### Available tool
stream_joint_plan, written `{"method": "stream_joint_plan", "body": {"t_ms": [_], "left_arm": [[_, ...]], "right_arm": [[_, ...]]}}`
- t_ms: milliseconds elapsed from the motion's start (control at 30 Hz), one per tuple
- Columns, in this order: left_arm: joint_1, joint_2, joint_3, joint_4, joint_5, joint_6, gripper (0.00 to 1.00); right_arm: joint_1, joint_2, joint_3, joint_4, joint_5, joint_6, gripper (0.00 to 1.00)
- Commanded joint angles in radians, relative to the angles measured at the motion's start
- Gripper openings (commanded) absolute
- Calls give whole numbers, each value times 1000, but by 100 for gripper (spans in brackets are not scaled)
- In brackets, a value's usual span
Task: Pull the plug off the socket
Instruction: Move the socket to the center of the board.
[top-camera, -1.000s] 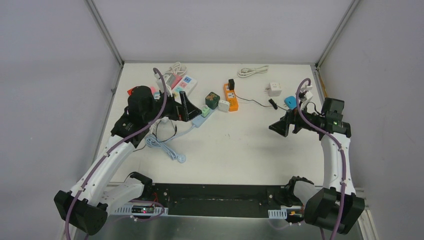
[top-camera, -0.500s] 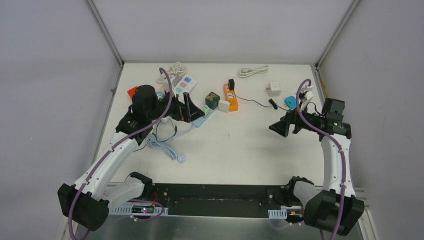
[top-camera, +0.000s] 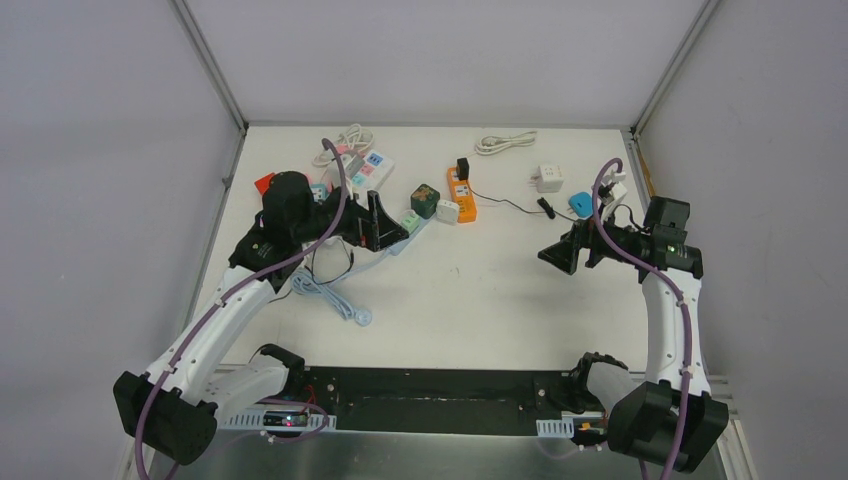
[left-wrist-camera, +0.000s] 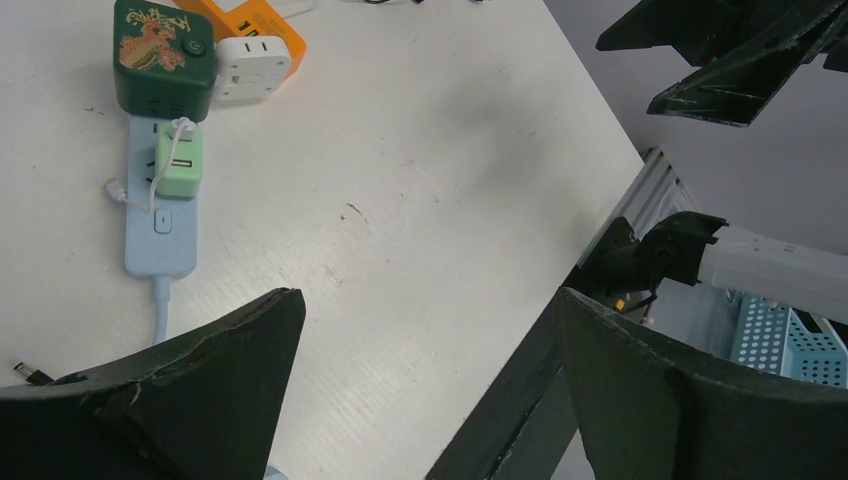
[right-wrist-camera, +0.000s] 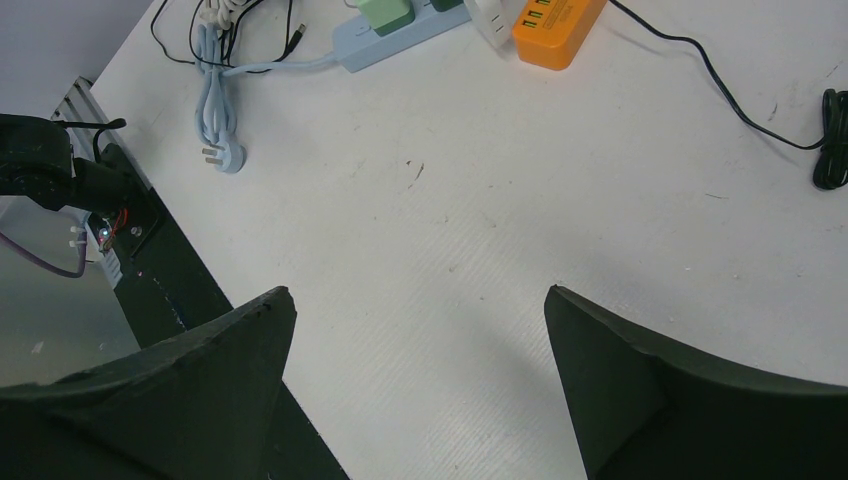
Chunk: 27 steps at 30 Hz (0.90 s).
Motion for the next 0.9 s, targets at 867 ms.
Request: {"method": "stream_joint_plan", "body": {"t_ms": [867], "left_arm": [[-9,-95,53,-196,-71,262,99]], "right_arm": [[-14,-89,71,-39,43,-32,100]]}}
